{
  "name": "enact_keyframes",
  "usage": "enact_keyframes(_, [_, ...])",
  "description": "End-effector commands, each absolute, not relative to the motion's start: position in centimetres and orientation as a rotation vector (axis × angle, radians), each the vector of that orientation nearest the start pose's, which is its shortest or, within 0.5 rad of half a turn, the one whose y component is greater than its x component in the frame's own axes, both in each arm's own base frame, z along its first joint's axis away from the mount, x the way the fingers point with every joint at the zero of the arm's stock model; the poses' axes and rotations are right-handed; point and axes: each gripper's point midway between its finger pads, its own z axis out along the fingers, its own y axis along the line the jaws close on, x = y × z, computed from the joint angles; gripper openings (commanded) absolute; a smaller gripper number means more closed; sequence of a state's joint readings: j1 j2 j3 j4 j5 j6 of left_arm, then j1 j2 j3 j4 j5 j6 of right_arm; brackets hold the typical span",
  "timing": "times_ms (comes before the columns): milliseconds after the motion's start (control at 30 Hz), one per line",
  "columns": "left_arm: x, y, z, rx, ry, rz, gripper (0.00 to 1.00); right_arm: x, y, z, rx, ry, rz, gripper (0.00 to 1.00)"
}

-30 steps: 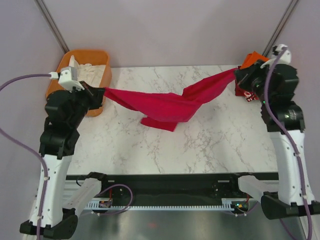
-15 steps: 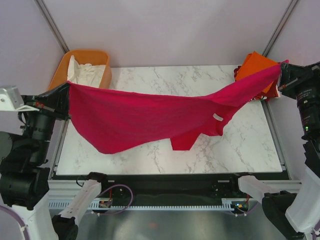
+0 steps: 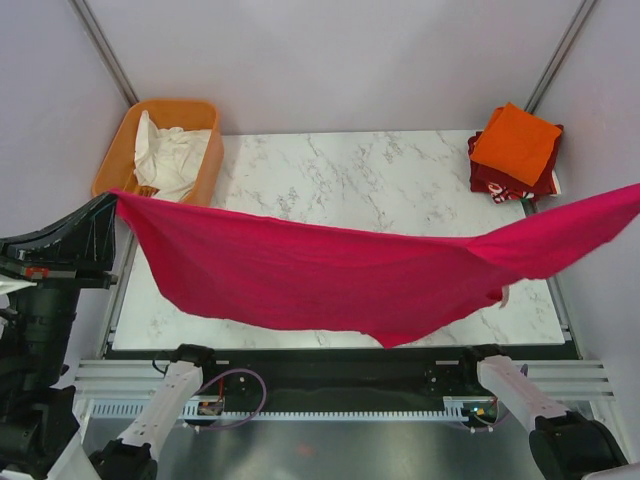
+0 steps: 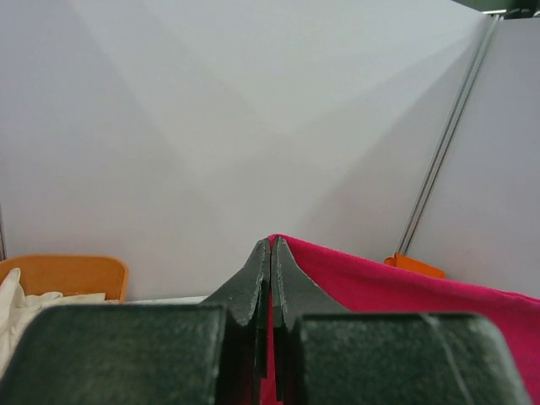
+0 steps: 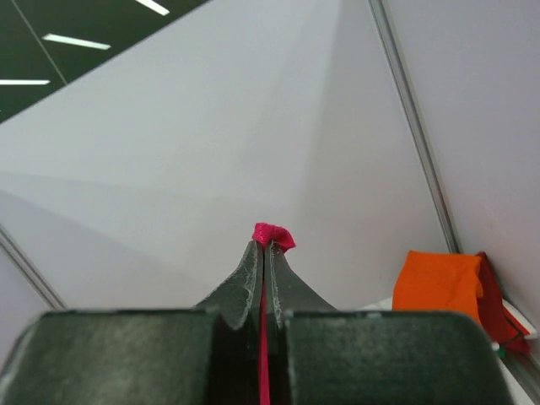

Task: Fold and stack the t-shirts
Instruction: Flatten the tshirt out

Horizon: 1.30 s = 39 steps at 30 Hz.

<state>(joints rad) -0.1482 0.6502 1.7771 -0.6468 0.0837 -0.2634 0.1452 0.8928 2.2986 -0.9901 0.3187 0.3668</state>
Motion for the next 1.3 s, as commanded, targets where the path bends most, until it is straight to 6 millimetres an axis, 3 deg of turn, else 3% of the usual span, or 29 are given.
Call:
enact_keyframes(0, [10.9,-4.4,60.7,0.03,1.094,-0.418,0.02,11.3,-2.0,65.3,0.35,1.095,0.258,0.0])
enact_keyframes(67, [13.0,-4.2,59.9,-0.002,1.137,-0.395,0.02,15.5,-1.6,64.8,0.349,1.162,0.225,0.0])
enact_keyframes(100, [16.0,-4.2,58.5,-0.025,1.207,-0.379,0.02,17.3,-1.4,64.4,0.353,1.19,0.211,0.0])
enact_keyframes(133, [17.7,-3.9,57.6,-0.056,1.244,-0.357,0.02,18.9,-1.2,64.3,0.352,1.205,0.207,0.0])
enact_keyframes(167, [19.7,-4.0,56.4,-0.067,1.294,-0.346,0.02,23.1,-0.4,62.6,0.347,1.286,0.193,0.0])
enact_keyframes(200, [21.9,-3.9,54.6,-0.092,1.357,-0.325,0.02,25.3,0.1,61.7,0.341,1.322,0.194,0.0])
enact_keyframes(233, [25.6,-3.9,52.3,-0.125,1.445,-0.294,0.02,27.5,0.6,61.3,0.336,1.332,0.199,0.0])
enact_keyframes(267, [27.5,-3.9,50.7,-0.141,1.499,-0.274,0.02,32.1,1.4,58.4,0.336,1.424,0.184,0.0])
enact_keyframes(300, [29.7,-3.9,48.7,-0.156,1.559,-0.252,0.02,34.4,2.1,57.2,0.322,1.461,0.187,0.0])
enact_keyframes(333, [33.7,-3.8,45.1,-0.189,1.668,-0.204,0.02,36.8,2.5,56.4,0.318,1.473,0.186,0.0])
enact_keyframes(367, [35.6,-3.7,43.2,-0.205,1.719,-0.189,0.02,41.7,3.4,52.9,0.312,1.561,0.171,0.0])
enact_keyframes(433, [39.8,-3.3,38.7,-0.247,1.837,-0.158,0.02,46.8,4.5,49.6,0.299,1.621,0.172,0.0])
enact_keyframes(467, [43.6,-3.1,33.0,-0.275,1.975,-0.107,0.02,51.8,5.1,45.1,0.303,1.704,0.149,0.0])
enact_keyframes(533, [46.5,-1.6,28.4,-0.345,2.096,-0.079,0.02,56.6,6.1,39.7,0.308,1.795,0.142,0.02])
enact_keyframes(567, [48.9,-1.1,21.6,-0.393,2.258,-0.051,0.15,60.9,6.5,34.8,0.323,1.853,0.118,0.56])
enact_keyframes(600, [50.5,-0.7,22.2,-0.433,2.261,-0.06,0.36,62.1,6.5,31.6,0.337,1.916,0.083,0.77])
enact_keyframes(633, [50.2,-0.9,19.3,-0.472,2.392,-0.113,0.58,63.0,5.5,32.9,0.38,1.858,0.045,0.93])
enact_keyframes(667, [51.4,-1.2,18.5,-0.481,2.43,-0.12,0.76,63.8,5.2,29.1,0.399,1.922,0.001,0.98])
enact_keyframes(733, [50.9,-2.0,18.5,-0.465,2.446,-0.087,0.87,64.0,4.6,29.6,0.415,1.886,-0.014,0.98])
enact_keyframes(767, [51.2,-2.1,19.2,-0.444,2.41,-0.077,0.94,62.3,4.4,28.7,0.413,1.918,-0.031,0.98])
enact_keyframes(800, [50.5,-2.3,20.3,-0.431,2.388,-0.077,0.95,62.6,4.3,30.5,0.42,1.833,-0.002,0.98])
enact_keyframes(867, [50.2,-2.8,21.8,-0.419,2.355,-0.114,0.96,60.8,4.0,31.6,0.424,1.819,0.0,0.98])
enact_keyframes(1000, [48.2,-4.0,25.3,-0.374,2.29,-0.149,0.95,59.5,5.1,32.4,0.382,1.846,0.063,0.98])
enact_keyframes(1100, [47.2,-5.3,25.5,-0.328,2.295,-0.176,0.94,58.9,6.2,30.6,0.372,1.891,0.135,0.98])
enact_keyframes(1133, [46.8,-6.0,26.0,-0.302,2.291,-0.201,0.93,58.7,6.9,28.9,0.36,1.929,0.167,0.98])
enact_keyframes(1200, [45.5,-6.9,25.1,-0.271,2.317,-0.21,0.91,58.8,8.2,27.9,0.346,1.94,0.252,0.97])
enact_keyframes(1233, [44.7,-7.8,24.7,-0.225,2.332,-0.198,0.9,58.5,9.5,25.9,0.315,1.986,0.318,0.96])
enact_keyframes(1267, [43.2,-8.0,24.2,-0.202,2.347,-0.189,0.89,58.6,10.1,25.2,0.305,1.992,0.357,0.92])
